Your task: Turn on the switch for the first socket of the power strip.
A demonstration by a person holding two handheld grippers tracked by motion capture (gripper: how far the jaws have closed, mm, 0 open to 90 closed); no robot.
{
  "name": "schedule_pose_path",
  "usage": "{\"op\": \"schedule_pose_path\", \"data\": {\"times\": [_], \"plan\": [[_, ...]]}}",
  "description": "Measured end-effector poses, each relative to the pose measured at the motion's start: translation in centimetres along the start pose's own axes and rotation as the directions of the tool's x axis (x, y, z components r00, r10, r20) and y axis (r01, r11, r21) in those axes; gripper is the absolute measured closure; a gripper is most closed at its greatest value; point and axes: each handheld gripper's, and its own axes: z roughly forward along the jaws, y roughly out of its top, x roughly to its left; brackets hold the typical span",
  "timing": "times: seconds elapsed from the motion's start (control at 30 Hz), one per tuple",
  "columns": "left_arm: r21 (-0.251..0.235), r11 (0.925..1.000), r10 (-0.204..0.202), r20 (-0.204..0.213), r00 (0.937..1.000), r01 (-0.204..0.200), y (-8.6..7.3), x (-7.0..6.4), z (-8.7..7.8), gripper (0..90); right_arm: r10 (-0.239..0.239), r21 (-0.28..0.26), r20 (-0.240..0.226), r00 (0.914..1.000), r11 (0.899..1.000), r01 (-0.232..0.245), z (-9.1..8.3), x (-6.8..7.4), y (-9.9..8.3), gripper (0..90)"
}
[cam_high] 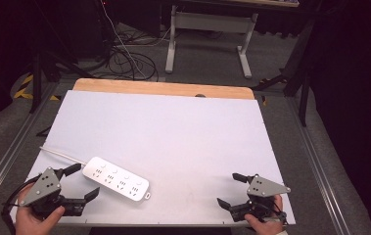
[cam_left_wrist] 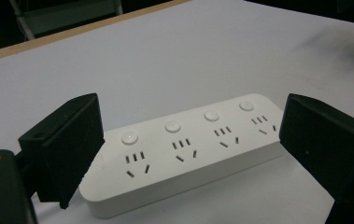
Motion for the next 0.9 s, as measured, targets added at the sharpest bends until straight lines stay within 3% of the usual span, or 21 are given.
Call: {"op": "schedule_pose_path", "data": {"times": [0.23,0.53,0.63,0.9], "plan": [[0.037,0.9991,-0.018,0.006,0.9998,0.018,-1.1,0.3,-0.1,9.0,0.002,0.003,0.002,1.0000,1.000,-0.002,0.0,0.0,0.0,5.9],[0.106,0.9942,-0.019,-0.021,0.9996,0.021,-3.0,0.6,-0.3,9.8,0.001,0.004,0.007,1.0000,1.000,-0.001,0.0,0.0,0.0,5.9],[0.121,0.9919,-0.038,-0.015,0.9992,0.040,-3.7,0.7,-0.4,10.6,0.002,0.000,0.005,1.0000,1.000,-0.002,0.0,0.0,0.0,5.9],[0.094,0.9953,0.028,-0.026,0.9993,-0.025,-3.0,0.1,-0.4,10.9,0.001,0.004,0.008,1.0000,1.000,-0.001,0.0,0.0,0.0,5.9]]}}
